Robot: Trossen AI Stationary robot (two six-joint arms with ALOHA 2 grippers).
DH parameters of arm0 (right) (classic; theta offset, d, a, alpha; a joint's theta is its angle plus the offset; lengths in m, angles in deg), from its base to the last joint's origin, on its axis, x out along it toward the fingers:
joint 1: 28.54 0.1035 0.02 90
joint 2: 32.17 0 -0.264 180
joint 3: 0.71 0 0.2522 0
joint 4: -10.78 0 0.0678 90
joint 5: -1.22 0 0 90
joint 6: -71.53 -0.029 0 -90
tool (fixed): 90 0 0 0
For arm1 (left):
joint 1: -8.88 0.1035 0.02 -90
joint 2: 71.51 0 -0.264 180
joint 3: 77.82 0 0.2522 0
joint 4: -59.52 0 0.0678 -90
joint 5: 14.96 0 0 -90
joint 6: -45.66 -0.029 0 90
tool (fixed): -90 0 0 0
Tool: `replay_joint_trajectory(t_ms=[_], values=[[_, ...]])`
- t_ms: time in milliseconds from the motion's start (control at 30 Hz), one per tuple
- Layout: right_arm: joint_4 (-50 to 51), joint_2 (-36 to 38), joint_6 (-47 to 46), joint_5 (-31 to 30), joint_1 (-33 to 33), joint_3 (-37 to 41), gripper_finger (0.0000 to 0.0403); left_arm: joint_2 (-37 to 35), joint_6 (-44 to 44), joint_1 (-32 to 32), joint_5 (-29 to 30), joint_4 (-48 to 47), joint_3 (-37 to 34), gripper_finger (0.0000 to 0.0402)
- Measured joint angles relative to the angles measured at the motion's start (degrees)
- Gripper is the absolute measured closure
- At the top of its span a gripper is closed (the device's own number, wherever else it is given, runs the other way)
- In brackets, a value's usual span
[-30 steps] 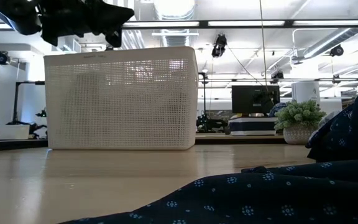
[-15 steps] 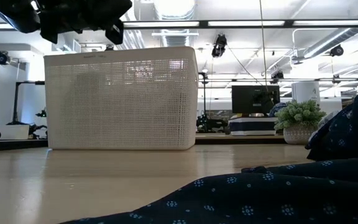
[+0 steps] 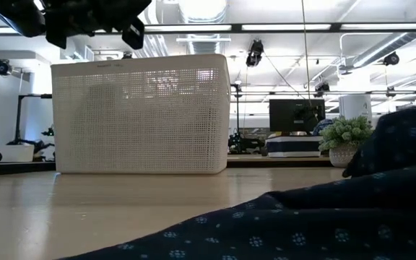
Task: Sort clothes
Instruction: Put the patient gown into the bin
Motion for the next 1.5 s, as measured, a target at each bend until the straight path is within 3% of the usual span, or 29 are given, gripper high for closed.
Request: replay_joint_trajectory(t_ms=[67,133,267,500,867,1200,1500], values=[[0.05,0.88,1.94,0.17,-0.63,0.12,0.0347,0.00,-0.01,-0.10,0.00,0.00,0.02,0.0402],[0.60,2.20,4.20,0.12,-1.20,0.14,0.0385,0.00,-0.02,-0.10,0.00,0.00,0.02,0.0402],[4.73,6.25,5.51,-0.40,-2.98,0.14,0.0394,0.00,-0.02,-0.52,0.02,0.00,0.02,0.0402],[16.77,15.17,6.92,-9.62,-4.93,-4.59,0.0400,0.00,-1.02,-2.33,0.00,-0.02,0.02,0.0402],[43.40,17.94,12.97,-28.02,-8.96,-29.28,0.0402,-0.13,-2.04,-4.06,0.01,1.95,0.04,0.0402],[40.76,18.36,32.50,-46.96,-14.05,-49.54,0.0402,-3.36,-2.50,-4.49,0.04,4.47,0.04,0.0401],[3.42,21.95,68.29,-51.81,-21.08,-49.51,0.0403,-9.95,-2.66,-4.51,0.07,4.90,0.04,0.0402]])
